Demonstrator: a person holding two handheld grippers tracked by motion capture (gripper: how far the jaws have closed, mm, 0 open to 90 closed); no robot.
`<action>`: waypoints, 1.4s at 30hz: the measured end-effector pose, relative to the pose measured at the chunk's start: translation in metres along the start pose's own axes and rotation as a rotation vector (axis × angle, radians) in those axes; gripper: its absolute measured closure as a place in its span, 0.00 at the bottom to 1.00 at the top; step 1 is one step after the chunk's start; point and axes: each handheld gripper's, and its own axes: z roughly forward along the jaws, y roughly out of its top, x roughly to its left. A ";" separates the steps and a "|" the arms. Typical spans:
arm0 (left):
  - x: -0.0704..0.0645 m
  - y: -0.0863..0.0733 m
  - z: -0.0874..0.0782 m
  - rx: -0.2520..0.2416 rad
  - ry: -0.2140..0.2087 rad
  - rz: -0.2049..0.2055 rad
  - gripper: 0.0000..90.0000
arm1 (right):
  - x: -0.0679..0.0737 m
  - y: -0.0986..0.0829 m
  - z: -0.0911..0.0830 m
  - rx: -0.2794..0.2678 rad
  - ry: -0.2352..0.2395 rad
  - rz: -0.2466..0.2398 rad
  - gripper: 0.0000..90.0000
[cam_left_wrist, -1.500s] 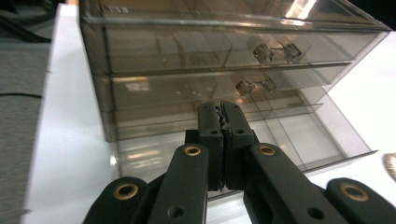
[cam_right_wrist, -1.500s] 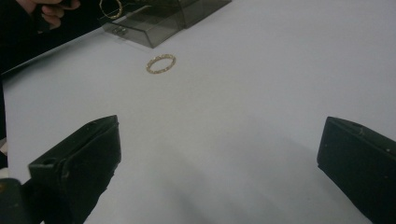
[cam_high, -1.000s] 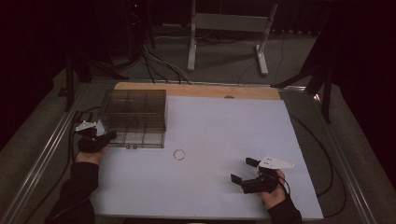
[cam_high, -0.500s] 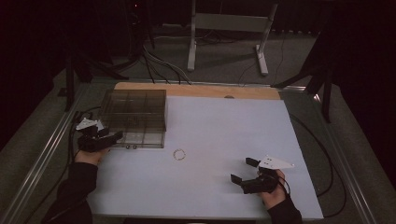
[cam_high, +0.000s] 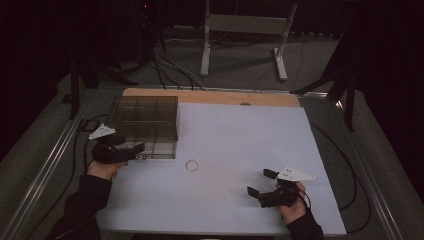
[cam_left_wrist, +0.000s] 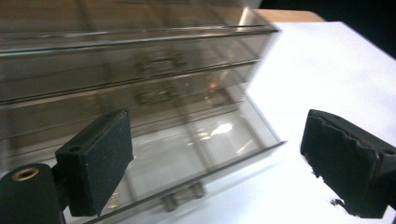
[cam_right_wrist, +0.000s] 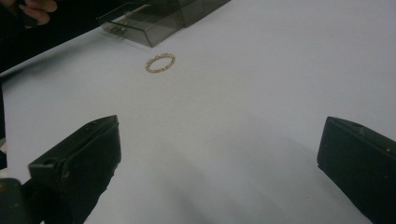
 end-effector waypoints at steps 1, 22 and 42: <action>-0.003 0.001 0.000 0.000 -0.010 0.003 0.12 | 0.000 0.000 0.000 0.001 -0.001 -0.005 0.00; -0.054 0.008 0.022 0.033 -0.129 0.097 0.12 | 0.000 0.000 0.000 -0.002 0.006 0.003 0.00; -0.080 0.001 0.055 0.080 -0.202 0.124 0.16 | 0.000 0.000 0.000 -0.002 0.008 0.001 0.00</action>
